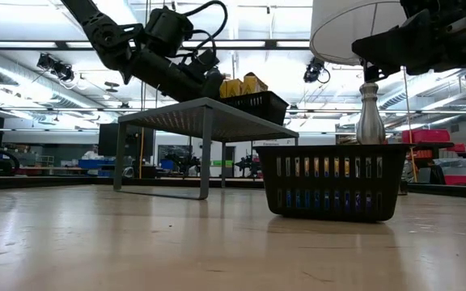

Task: Pick & Place Office Desk Supplies
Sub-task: Put the right black bin on the shelf

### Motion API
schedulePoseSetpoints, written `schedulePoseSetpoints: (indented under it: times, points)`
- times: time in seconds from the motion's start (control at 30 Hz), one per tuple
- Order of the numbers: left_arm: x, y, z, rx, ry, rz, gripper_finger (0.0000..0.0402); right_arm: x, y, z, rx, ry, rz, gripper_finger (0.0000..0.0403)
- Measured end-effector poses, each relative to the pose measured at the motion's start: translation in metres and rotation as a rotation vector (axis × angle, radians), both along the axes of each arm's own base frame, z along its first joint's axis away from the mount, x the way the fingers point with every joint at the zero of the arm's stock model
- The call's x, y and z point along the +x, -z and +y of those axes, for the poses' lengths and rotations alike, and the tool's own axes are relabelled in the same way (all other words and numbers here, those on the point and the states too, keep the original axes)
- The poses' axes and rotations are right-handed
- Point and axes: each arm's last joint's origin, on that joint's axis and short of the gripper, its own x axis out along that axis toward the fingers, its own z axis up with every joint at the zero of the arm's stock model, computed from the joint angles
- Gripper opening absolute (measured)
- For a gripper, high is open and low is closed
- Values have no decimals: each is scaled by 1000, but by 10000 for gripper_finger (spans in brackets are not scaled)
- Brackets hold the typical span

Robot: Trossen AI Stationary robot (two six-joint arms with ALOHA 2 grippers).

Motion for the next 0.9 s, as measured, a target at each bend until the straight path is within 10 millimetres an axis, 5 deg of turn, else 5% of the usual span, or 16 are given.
schedulePoseSetpoints:
  times: [0.9]
  points:
    - [-5,-4,21,-9,3,-46,2,0,0,0,-3,-1,0,18]
